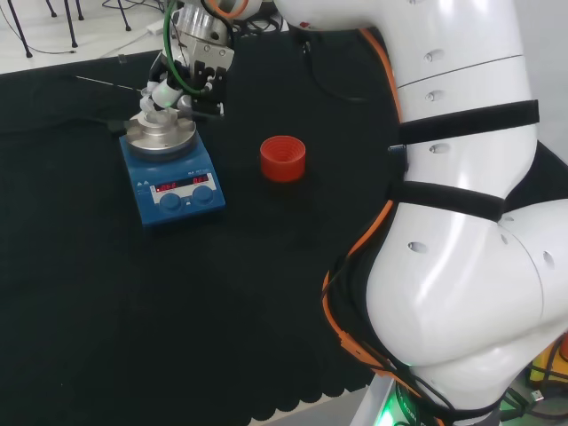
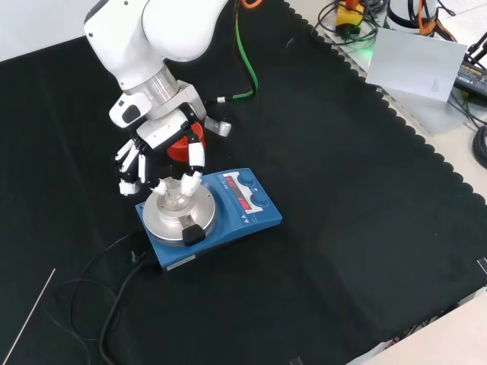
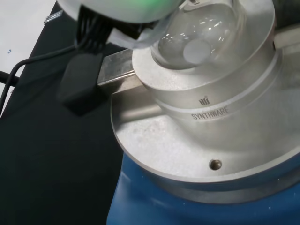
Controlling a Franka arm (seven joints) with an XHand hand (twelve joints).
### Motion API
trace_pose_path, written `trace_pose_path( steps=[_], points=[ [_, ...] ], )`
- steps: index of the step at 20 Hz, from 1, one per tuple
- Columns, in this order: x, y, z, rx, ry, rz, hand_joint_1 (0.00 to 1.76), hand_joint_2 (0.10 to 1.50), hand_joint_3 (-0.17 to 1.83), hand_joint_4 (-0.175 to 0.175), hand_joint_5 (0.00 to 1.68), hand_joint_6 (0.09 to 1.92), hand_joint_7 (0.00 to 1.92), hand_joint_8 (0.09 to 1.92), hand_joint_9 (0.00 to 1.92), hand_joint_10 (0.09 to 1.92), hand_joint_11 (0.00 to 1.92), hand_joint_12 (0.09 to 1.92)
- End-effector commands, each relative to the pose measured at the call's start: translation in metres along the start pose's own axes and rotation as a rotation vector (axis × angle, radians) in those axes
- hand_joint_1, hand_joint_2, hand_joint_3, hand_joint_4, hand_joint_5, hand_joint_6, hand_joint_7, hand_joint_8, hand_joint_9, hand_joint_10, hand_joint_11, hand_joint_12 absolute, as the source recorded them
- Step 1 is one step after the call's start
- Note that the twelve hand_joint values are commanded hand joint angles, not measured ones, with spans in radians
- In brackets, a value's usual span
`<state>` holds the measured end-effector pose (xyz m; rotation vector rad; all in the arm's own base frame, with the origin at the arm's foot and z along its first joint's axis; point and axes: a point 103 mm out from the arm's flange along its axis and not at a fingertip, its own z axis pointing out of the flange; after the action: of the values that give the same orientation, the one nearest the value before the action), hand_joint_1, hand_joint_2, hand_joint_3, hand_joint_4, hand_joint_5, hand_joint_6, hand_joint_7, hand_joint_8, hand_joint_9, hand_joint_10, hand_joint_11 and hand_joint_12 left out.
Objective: Place the round-bottom flask on the heater.
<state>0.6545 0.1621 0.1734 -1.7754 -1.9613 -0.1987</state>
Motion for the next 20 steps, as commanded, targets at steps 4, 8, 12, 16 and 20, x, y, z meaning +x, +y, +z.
trace_pose_path(
  steps=[4, 8, 12, 16, 20],
  points=[
    [-0.005, 0.001, 0.002, 0.012, 0.033, 0.014, 1.11, 0.62, 0.91, 0.034, 1.10, 1.11, 0.34, 0.57, 0.51, 0.58, 0.17, 1.33],
    [-0.013, -0.001, 0.004, 0.030, 0.030, 0.028, 1.08, 0.78, 0.66, 0.052, 1.00, 1.13, 0.30, 0.59, 0.48, 0.60, 0.14, 1.35],
    [-0.011, -0.002, 0.003, 0.056, 0.013, 0.038, 1.03, 0.69, 0.77, -0.027, 0.74, 1.02, 0.23, 0.60, 0.41, 0.63, 0.08, 1.36],
    [-0.008, -0.004, 0.000, 0.053, 0.010, 0.033, 1.01, 0.61, 0.89, -0.047, 0.59, 0.95, 0.21, 0.61, 0.38, 0.65, 0.04, 1.37],
    [-0.006, -0.007, -0.002, 0.050, 0.002, 0.029, 0.98, 0.57, 0.92, -0.048, 0.49, 0.85, 0.19, 0.62, 0.35, 0.67, 0.01, 1.38]
  ],
)
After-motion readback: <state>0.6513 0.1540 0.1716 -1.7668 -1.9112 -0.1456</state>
